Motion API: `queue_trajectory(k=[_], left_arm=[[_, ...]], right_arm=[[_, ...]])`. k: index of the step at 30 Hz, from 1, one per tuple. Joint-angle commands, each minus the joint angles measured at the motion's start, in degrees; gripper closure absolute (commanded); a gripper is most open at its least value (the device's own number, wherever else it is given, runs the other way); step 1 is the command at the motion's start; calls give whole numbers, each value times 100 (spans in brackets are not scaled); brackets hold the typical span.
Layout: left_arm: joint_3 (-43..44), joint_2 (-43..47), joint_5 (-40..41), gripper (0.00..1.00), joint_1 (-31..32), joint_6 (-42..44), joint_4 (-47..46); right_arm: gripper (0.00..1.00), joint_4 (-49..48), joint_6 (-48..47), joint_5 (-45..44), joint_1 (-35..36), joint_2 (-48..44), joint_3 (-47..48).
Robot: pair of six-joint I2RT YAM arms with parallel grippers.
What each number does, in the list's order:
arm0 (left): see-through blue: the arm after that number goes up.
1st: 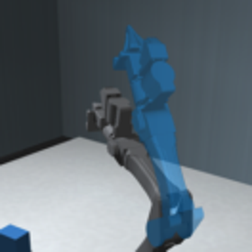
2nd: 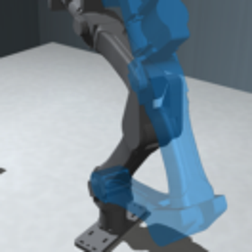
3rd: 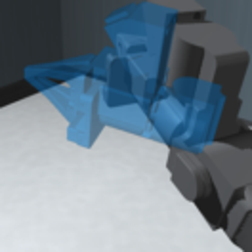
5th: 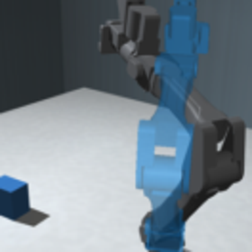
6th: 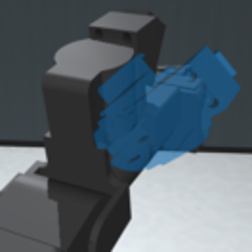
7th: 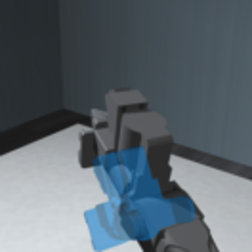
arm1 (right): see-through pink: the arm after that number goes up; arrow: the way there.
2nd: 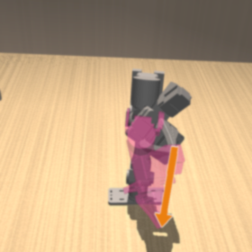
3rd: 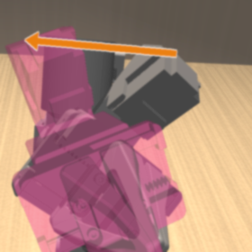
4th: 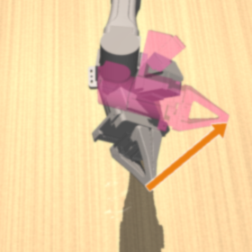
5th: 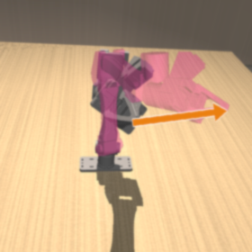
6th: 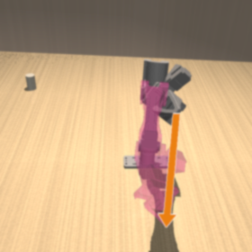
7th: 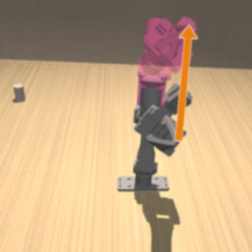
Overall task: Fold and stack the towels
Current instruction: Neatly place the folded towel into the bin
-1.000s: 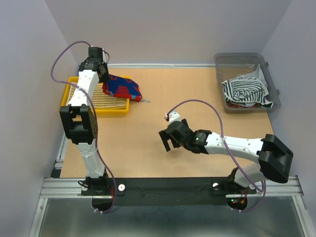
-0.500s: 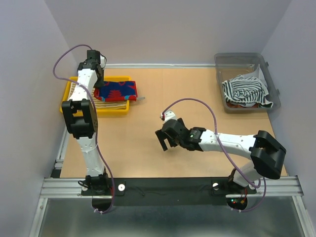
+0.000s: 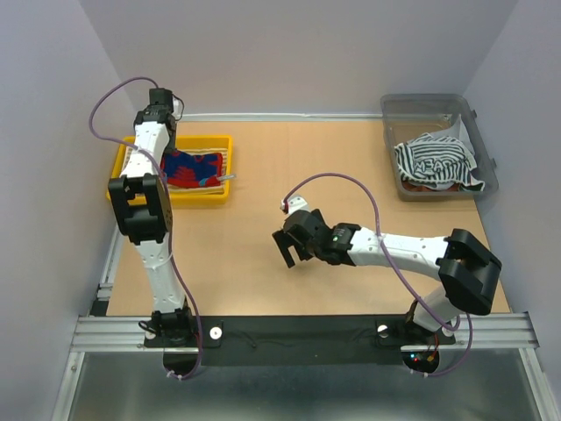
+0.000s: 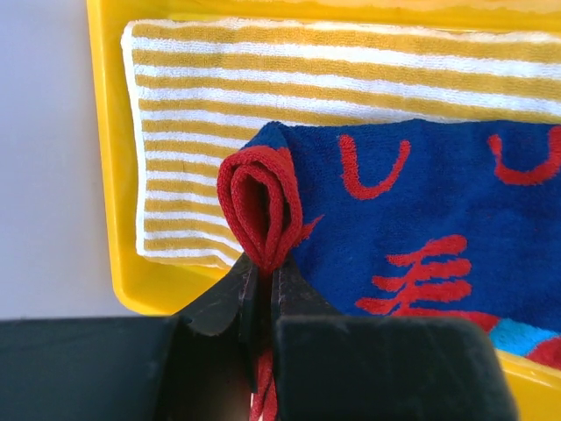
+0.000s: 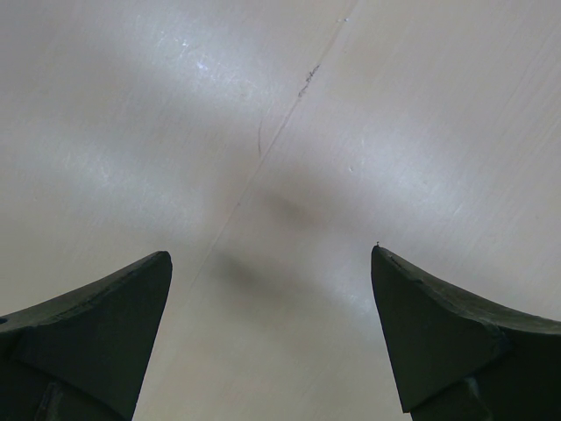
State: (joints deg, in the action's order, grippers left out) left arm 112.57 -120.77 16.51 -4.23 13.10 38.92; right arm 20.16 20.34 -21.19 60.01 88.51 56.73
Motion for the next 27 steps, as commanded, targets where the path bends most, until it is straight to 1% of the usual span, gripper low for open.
queue_trajectory(k=[1, 4, 7, 8, 9, 11, 12, 13, 14, 15, 17, 18, 20, 21, 23, 24, 25, 26, 27], left_arm=[[160, -131, 396, 100, -17, 140, -244], [160, -271, 641, 98, -17, 9, -227], [142, -359, 906, 89, -17, -53, -235], [133, -377, 976, 84, -25, -53, -244], [125, -377, 1055, 74, -25, -53, -253], [142, -386, 1257, 65, -52, -123, -271], [168, -368, 1293, 58, -95, -211, -271], [168, -342, 1310, 55, -104, -238, -323], [168, -316, 1345, 50, -122, -264, -367], [168, -272, 1415, 42, -157, -351, -411], [203, -202, 1635, 39, -157, -405, -464], [238, -175, 1714, 36, -157, -536, -446], [256, 18, 1838, 35, -201, -729, -394], [256, 271, 1725, 32, -201, -991, -376], [72, 614, 1479, 31, -210, -1265, -446], [-68, 842, 938, 30, -210, -1284, -551], [-295, 1367, 715, 29, -201, -1545, -874], [-767, 1642, 487, 26, -192, -1600, -1034], [-1024, 1923, 206, 25, -192, -1618, -1200]], right_arm=[[0, 58, -4, -8, -24, 26, 251], [0, 75, -4, 10, -16, 35, 260], [0, 84, 5, 27, -16, 52, 260], [0, 84, 5, 36, -24, 61, 260], [0, 93, 14, 27, -16, 52, 260], [0, 93, 23, -25, -24, 44, 242], [0, 102, 32, -104, -24, 35, 242], [0, 93, 23, -122, -24, 43, 251], [0, 110, 23, -148, -24, 61, 260], [0, 111, 32, -209, -24, 79, 286], [0, 128, 32, -385, -59, 140, 373], [0, 128, 49, -490, -94, 149, 409], [0, 163, 84, -667, -366, 132, 584], [0, 172, 93, -702, -498, 105, 637], [0, 172, 111, -763, -814, 44, 874], [0, 181, 76, -886, -1146, -26, 971], [0, 198, 49, -991, -1306, -62, 1059], [0, 199, 14, -1219, -1621, -97, 1260], [0, 216, -12, -1317, -1789, -123, 1357]])
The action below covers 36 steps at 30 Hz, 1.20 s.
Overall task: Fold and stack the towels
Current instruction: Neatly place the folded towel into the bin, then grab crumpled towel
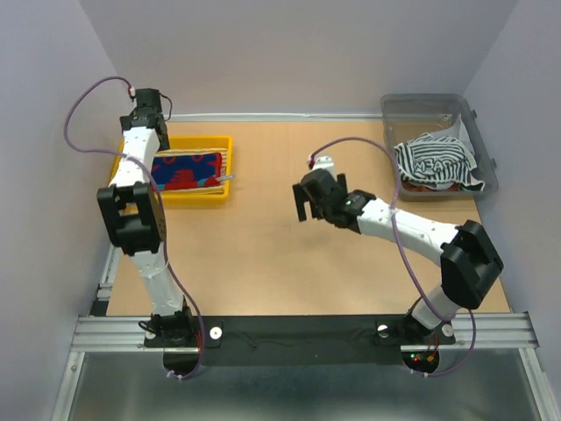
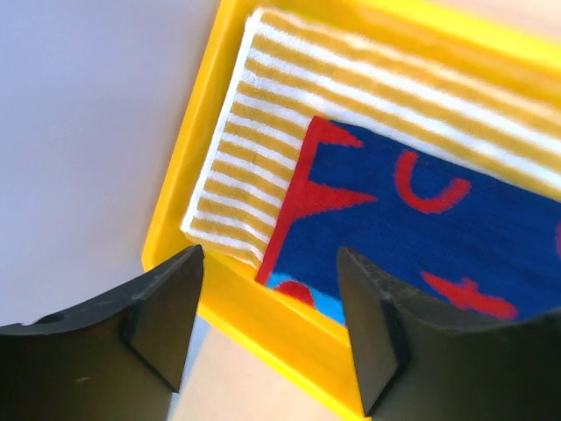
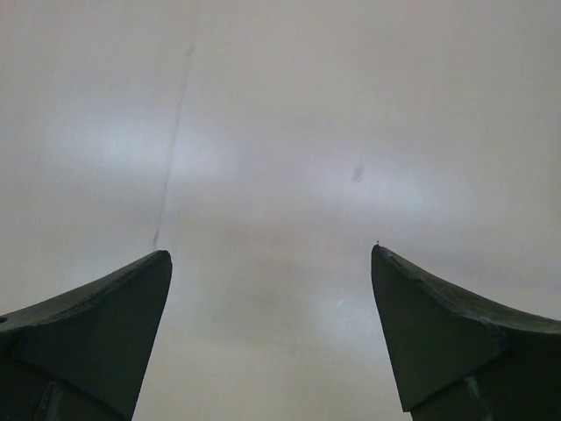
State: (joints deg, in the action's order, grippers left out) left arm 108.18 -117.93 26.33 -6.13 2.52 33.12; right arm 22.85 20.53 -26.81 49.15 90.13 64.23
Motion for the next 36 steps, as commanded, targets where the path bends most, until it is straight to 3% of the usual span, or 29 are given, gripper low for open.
queue_trajectory(k=[1, 6, 9, 13, 16, 25, 28, 30, 31, 33, 36], left_arm=[[-849, 1920, -1231, 25, -11, -604, -806], [-2597, 3948, -3180, 25, -2, -867, -1946], [-3898, 4768, -3895, 22, -2, -1252, -2598], [-5515, 6059, -3995, 11, 42, -1737, -3731], [-6360, 6386, -4153, 9, 164, -1738, -3787], [-6494, 6458, -3969, 9, 552, -1615, -3629], [-6459, 6423, -3907, 9, 543, -1588, -3620], [-6476, 6414, -3916, 9, 551, -1597, -3620], [-6476, 6405, -3907, 9, 552, -1588, -3620], [-6476, 6405, -3890, 9, 543, -1580, -3611], [-6468, 6379, -3960, 9, 543, -1580, -3620]], right_arm=[[0, -35, -49, -817, -887, -337, 696], [0, 0, 56, -686, -2606, -391, 1074], [3, -9, 74, -423, -3594, -259, 1328], [11, -114, -93, 69, -4456, 188, 1758], [16, -333, -383, 430, -4791, 724, 2031], [34, -747, -788, 1309, -5257, 1964, 2577], [46, -826, -893, 1310, -5284, 2202, 2639], [69, -844, -1050, 1196, -5292, 2255, 2656], [90, -835, -1112, 1152, -5292, 2246, 2700], [99, -835, -1253, 1081, -5292, 2054, 2709], [99, -844, -1499, 1142, -5292, 1677, 2814]])
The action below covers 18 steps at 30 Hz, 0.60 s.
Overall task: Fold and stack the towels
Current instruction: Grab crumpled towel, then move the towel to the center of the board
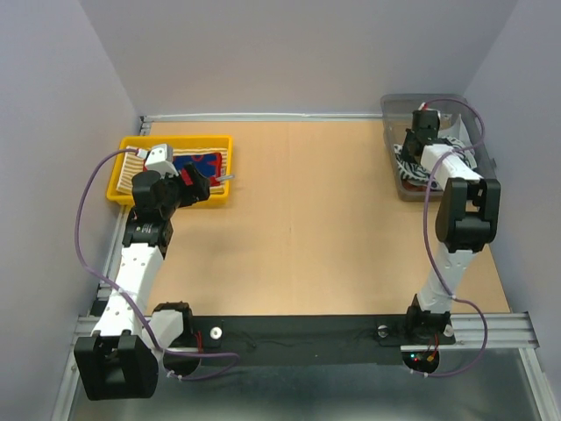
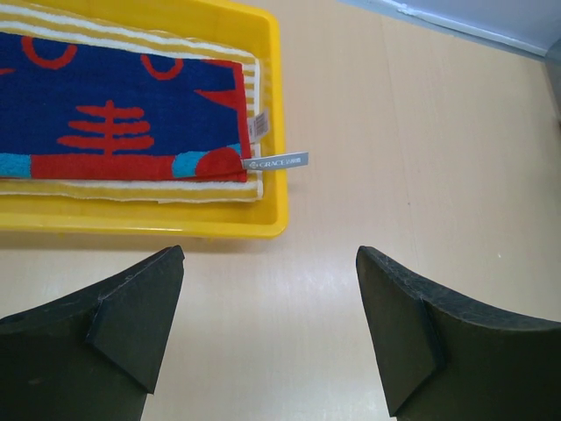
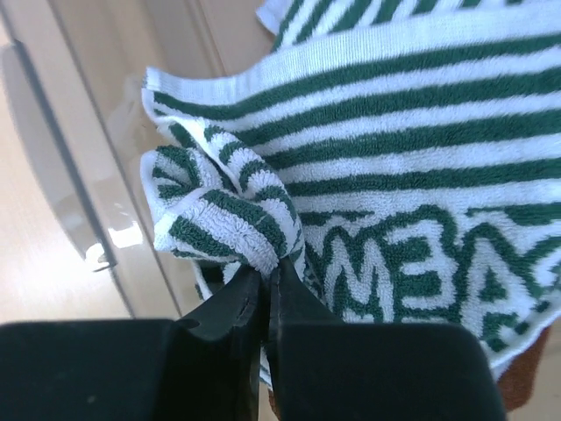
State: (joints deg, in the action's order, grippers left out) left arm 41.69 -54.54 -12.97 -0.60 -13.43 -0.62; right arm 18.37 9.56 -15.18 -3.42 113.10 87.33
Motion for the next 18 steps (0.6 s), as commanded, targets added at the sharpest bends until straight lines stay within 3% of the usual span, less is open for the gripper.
queue_trajectory(k=[1, 6, 11, 15, 18], left_arm=[[190, 14, -73, 9, -2, -1, -254], [208, -12, -91, 9, -28, -10, -263], [199, -4, 5, 9, -63, -98, -219], [252, -21, 93, 9, -124, -221, -78], [234, -39, 76, 10, -142, -213, -96]], right_arm=[[99, -387, -446, -11, -27, -735, 652], [100, -404, -710, 365, -27, -1123, 1706], [100, -396, -561, 1472, 8, -957, 3218], [99, -413, -262, 2858, 227, -676, 4561], [99, -404, -305, 3284, 655, -631, 4837]])
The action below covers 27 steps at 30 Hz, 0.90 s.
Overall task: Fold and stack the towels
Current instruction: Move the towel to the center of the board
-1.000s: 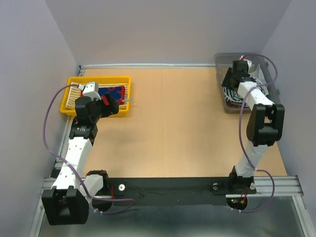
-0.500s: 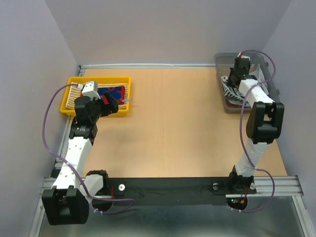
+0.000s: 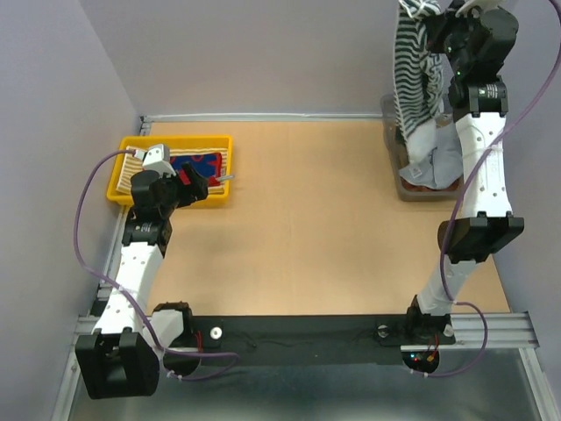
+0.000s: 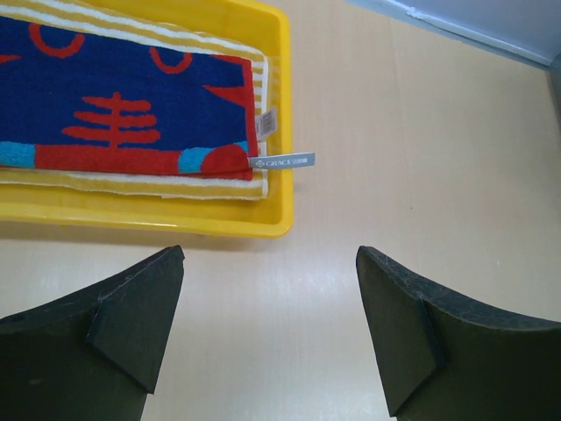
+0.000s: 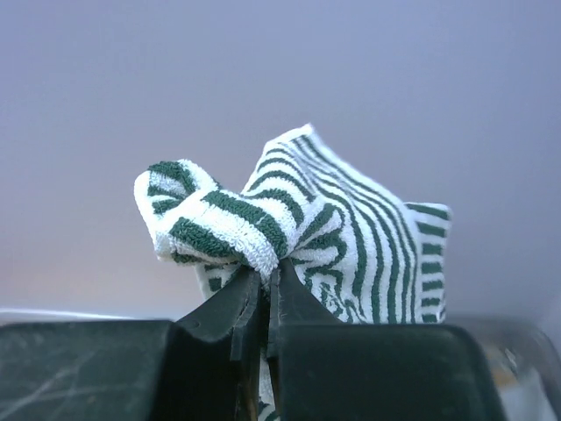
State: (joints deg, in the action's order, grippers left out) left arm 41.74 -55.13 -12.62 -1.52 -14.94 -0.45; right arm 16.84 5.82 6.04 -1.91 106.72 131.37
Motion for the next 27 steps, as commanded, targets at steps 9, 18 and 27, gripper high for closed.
queue_trajectory(k=[9, 18, 27], left_arm=[[142, 152, -118, 10, -59, 35, -272], [37, 196, -495, 10, -59, 9, -509], [-8, 29, -716, 10, 660, -193, -431]], right_arm=[[100, -260, -389, 1944, 1904, -1292, -2937], [83, 574, -240, 2674, 4089, -2672, -6472], [27, 926, 498, -273, 4920, -3701, -7153]])
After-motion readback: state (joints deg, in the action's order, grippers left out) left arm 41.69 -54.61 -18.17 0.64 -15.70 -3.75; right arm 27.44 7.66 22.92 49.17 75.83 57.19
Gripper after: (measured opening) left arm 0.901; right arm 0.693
